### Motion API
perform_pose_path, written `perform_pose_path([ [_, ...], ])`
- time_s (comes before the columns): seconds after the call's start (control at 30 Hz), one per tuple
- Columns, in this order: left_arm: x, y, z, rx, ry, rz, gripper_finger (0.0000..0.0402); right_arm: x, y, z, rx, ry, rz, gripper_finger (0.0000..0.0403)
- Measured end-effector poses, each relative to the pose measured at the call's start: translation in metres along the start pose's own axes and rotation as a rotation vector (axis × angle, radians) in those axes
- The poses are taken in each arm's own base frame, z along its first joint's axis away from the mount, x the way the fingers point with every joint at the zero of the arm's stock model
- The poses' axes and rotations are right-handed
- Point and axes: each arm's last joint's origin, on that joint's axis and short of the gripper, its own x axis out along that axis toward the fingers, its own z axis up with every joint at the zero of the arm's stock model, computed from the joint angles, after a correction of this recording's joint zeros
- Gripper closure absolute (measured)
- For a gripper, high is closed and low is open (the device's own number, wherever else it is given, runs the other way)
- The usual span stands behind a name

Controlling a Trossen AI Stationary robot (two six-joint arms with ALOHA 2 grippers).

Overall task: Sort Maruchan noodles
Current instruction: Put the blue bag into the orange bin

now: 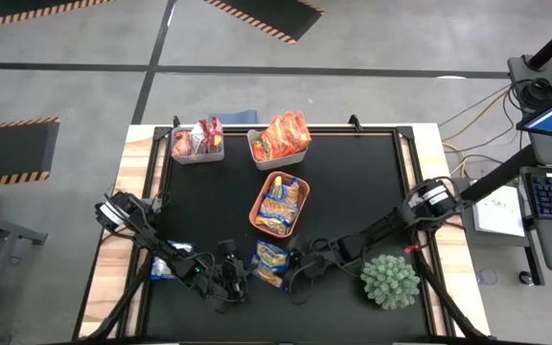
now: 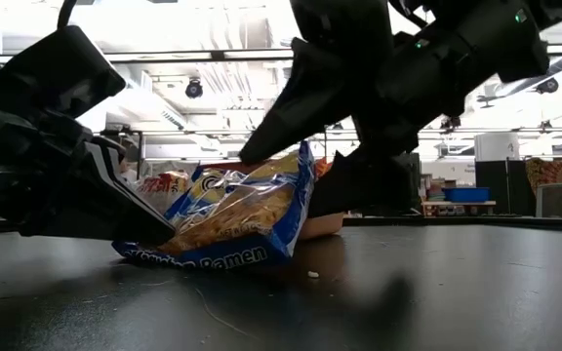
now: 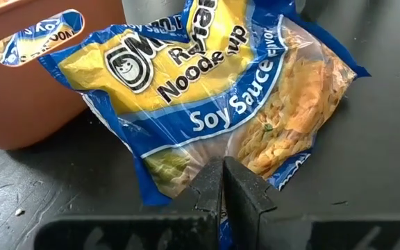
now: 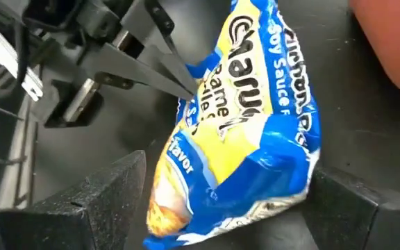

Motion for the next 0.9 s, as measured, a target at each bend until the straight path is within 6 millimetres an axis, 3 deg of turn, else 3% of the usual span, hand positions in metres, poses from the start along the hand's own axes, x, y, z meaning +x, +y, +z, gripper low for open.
perform_pose_path([
  [0.27,0.000,0.000,0.000,-0.006,0.000,-0.002,0.0402,0.011,-0.003,-0.004,-0.062,-0.057,0.004,0.0097],
  [0.67,-0.005,-0.001,0.005,0.024,-0.022,-0.004,0.0402,0.006,0.002,0.002,-0.107,-0.073,0.025,0.0283],
  [0.9,-0.019,0.000,0.022,0.069,-0.053,-0.023,0.0402,0.003,0.003,0.004,-0.136,-0.074,0.027,0.0328],
])
